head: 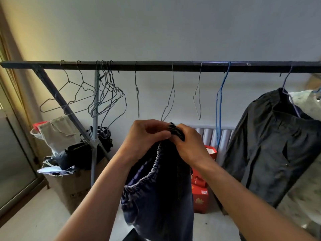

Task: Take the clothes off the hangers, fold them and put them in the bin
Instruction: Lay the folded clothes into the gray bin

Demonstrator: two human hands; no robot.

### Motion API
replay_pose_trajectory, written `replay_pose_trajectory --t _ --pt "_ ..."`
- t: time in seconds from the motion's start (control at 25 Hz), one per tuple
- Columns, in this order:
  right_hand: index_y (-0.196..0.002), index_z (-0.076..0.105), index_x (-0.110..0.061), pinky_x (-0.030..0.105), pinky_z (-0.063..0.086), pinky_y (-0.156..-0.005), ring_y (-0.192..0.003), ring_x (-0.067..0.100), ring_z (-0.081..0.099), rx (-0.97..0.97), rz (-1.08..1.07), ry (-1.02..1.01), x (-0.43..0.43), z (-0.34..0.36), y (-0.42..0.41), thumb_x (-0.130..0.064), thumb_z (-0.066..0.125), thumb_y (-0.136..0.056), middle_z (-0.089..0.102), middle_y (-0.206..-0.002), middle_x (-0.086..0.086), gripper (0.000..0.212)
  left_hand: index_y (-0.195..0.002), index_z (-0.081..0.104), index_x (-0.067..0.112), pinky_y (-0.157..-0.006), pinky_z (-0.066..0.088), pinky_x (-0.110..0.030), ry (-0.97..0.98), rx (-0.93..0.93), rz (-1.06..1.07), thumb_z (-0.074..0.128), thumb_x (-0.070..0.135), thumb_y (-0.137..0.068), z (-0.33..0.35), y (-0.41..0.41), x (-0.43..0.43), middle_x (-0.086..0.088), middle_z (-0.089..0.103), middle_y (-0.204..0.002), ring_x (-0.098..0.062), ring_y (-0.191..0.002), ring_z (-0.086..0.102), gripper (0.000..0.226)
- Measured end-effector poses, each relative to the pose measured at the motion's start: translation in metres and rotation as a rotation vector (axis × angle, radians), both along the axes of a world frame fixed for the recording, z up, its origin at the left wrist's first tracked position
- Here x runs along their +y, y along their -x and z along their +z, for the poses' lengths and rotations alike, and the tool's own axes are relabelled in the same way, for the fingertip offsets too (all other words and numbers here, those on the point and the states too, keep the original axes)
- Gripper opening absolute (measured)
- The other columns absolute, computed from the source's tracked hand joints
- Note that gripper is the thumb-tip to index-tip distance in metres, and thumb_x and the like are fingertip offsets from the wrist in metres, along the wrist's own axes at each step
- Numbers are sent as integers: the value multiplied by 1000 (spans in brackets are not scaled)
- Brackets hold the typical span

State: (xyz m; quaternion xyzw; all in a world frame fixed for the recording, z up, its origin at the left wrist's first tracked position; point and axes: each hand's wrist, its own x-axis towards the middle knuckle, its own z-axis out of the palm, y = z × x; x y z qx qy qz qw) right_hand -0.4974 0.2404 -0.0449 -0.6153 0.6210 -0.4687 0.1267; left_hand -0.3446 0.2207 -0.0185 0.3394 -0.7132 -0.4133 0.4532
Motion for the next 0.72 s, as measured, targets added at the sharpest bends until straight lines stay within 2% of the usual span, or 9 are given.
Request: replay_pose_trajectory --t 0.08,0.16,0.2,0.24,0.28,0.36,0.44,0.56,0.72 --pt "-85 60 -17 23 42 -65 -78 16 59 -102 -6 11 -3 0 7 -23 59 -92 61 -76 -5 10 -118 66 37 -97 50 -30 10 -79 -25 88 30 -64 -19 -28 2 10 68 -116 -3 -111 62 59" --pt "-83 62 -16 26 43 -68 -78 15 60 -239 -21 14 -3 1 15 -21 59 -92 63 -77 -4 11 -134 46 52 -104 37 -23 -13 -287 -54 91 50 -46 -49 -61 9 22 53 -134 7 -127 45 99" --pt "-81 62 -15 30 44 -69 -76 17 60 -301 -32 16 -3 1 18 -20 59 -92 64 -75 -2 13 -137 40 51 -107 34 -25 -86 -311 -121 93 52 -42 -64 -73 15 22 51 -137 5 -130 43 109" --pt "-79 62 -13 33 46 -70 -76 19 61 -348 -42 22 -3 3 21 -21 59 -91 65 -75 1 15 -138 42 47 -110 34 -29 -165 -273 -189 95 49 -42 -77 -79 20 18 54 -137 0 -130 47 109" --pt "-81 63 -11 36 49 -72 -78 23 64 -379 -47 27 -4 5 22 -22 60 -90 68 -77 4 15 -133 50 42 -110 36 -34 -221 -212 -234 95 42 -47 -87 -80 24 12 60 -133 -6 -126 53 97" --pt "-85 66 -8 44 53 -80 -83 28 67 -437 -45 30 -5 7 23 -22 60 -89 71 -83 11 15 -113 69 29 -104 45 -40 -242 -69 -168 87 27 -64 -99 -73 27 0 72 -115 -17 -111 66 52" --pt "-88 67 -6 49 53 -85 -81 28 67 -526 -3 9 -3 10 29 -18 60 -90 70 -83 13 14 -101 74 16 -92 53 -44 -277 112 -47 75 16 -76 -98 -68 22 -14 74 -104 -29 -97 70 25" --pt "-86 69 -11 51 52 -89 -79 26 66 -643 103 -57 3 13 40 -14 60 -91 70 -78 7 11 -95 71 9 -74 58 -33 -368 343 52 65 14 -85 -85 -71 7 -19 72 -96 -25 -82 69 13" --pt "-95 69 -12 36 51 -86 -79 14 67 -619 196 -120 14 11 49 -21 64 -90 72 -75 -5 11 -86 67 12 -65 54 -29 -386 355 157 58 12 -92 -59 -71 -8 -10 70 -80 -20 -69 65 10"
